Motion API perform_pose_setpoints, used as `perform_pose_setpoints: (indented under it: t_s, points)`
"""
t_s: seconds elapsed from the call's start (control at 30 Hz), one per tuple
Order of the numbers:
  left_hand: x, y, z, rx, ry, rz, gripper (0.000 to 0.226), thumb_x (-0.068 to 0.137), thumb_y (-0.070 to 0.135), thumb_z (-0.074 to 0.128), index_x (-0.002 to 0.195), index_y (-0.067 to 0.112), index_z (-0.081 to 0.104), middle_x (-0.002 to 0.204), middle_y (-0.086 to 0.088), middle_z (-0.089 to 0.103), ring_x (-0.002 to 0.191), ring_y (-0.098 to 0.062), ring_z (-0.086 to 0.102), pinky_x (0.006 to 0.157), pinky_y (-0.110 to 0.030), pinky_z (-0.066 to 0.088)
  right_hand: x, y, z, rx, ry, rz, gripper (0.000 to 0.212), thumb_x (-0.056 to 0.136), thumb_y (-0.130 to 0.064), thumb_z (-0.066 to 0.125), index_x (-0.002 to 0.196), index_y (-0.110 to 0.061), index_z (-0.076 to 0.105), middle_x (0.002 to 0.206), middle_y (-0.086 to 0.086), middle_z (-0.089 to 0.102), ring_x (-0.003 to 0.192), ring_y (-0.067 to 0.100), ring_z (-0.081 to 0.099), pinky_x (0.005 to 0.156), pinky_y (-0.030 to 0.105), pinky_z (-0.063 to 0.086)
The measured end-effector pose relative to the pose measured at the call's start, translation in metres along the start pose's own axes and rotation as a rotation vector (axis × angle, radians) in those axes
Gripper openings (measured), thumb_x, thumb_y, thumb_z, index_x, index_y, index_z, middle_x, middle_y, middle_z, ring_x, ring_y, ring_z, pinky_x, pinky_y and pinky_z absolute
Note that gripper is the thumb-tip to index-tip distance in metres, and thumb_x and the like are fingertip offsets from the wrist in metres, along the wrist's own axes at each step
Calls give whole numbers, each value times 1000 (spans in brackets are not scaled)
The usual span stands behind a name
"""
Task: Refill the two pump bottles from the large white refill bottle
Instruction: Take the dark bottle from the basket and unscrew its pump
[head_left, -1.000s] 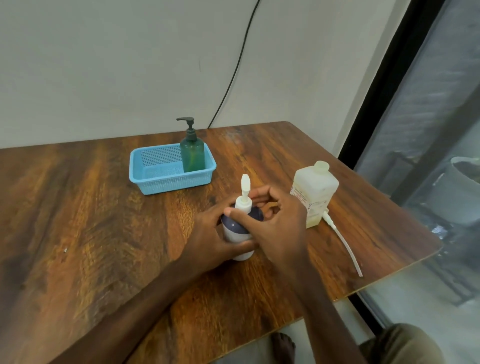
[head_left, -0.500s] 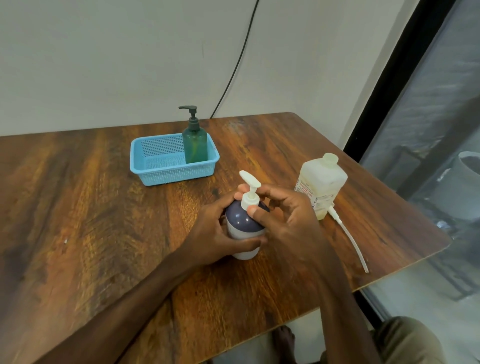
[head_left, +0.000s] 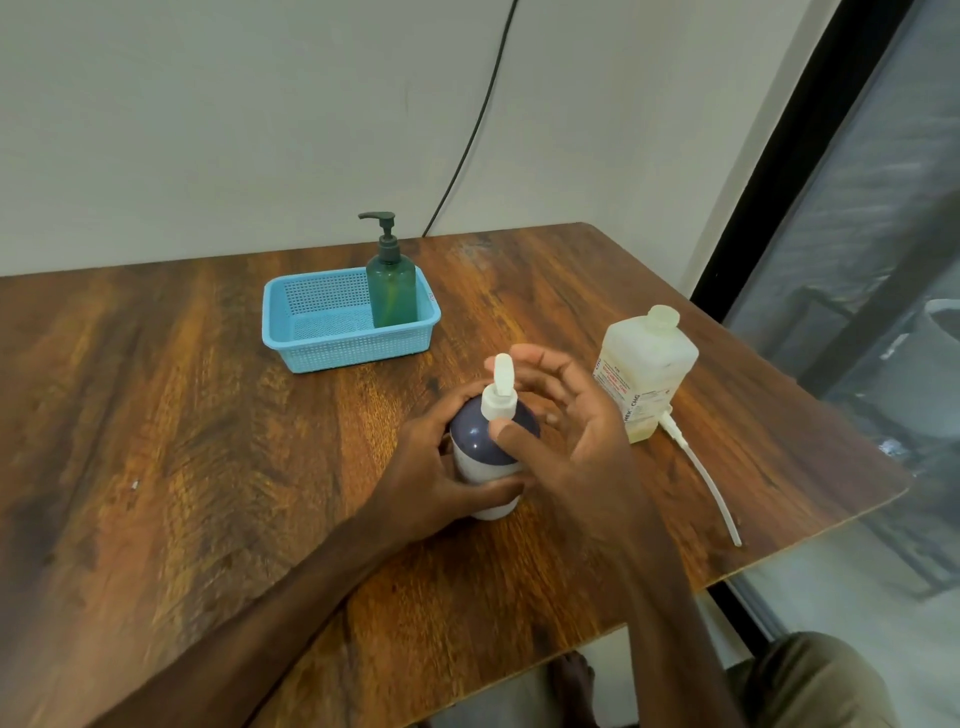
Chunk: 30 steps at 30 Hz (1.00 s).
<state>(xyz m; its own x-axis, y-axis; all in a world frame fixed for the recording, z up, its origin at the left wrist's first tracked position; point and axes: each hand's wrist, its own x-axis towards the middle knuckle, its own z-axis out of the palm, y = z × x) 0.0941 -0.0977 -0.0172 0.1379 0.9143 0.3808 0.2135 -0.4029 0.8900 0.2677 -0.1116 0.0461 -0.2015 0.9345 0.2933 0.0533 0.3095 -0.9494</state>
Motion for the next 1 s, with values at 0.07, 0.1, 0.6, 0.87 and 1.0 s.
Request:
perform_pose_setpoints:
  t_s: [0.07, 0.1, 0.6, 0.87, 1.0]
  points:
    - [0, 1, 0, -9, 1, 2, 88, 71, 22, 94, 147, 11, 51, 138, 0, 66, 128, -22, 65, 102, -45, 59, 2, -2, 4, -83, 98, -39, 61, 75, -18, 90, 128, -27, 60, 113, -19, 69, 111, 2, 65, 89, 22, 57]
    - [0, 2, 0, -15, -2, 6, 87, 71, 23, 94, 146, 11, 51, 138, 1, 66, 128, -22, 65, 102, -46, 59, 3, -3, 6, -119, 144, -52, 58, 74, -23, 91, 124, -29, 62, 109, -17, 69, 108, 4, 66, 87, 24, 59]
    - [-1, 10, 3, -27, 18, 21, 82, 72, 21, 95, 143, 15, 54, 134, 2, 68, 125, -24, 67, 101, -45, 58, -1, 5, 7, 15, 117, 26, 48, 85, -10, 78, 127, -26, 62, 117, -13, 73, 114, 7, 68, 92, 32, 60]
    - [-1, 5, 2, 0, 11, -7, 84, 71, 27, 92, 145, 19, 52, 136, 2, 67, 127, -23, 66, 102, -51, 57, -2, 5, 13, -127, 190, -9, 47, 76, -27, 89, 117, -31, 65, 113, -18, 70, 111, 1, 65, 87, 18, 57]
    - [-1, 5, 3, 31, 21, 3, 84, 71, 24, 94, 144, 18, 52, 134, 5, 68, 124, -20, 67, 100, -42, 59, -3, 6, 8, 36, 109, -5, 50, 87, -7, 76, 132, -23, 61, 122, -11, 71, 119, 9, 65, 95, 31, 58]
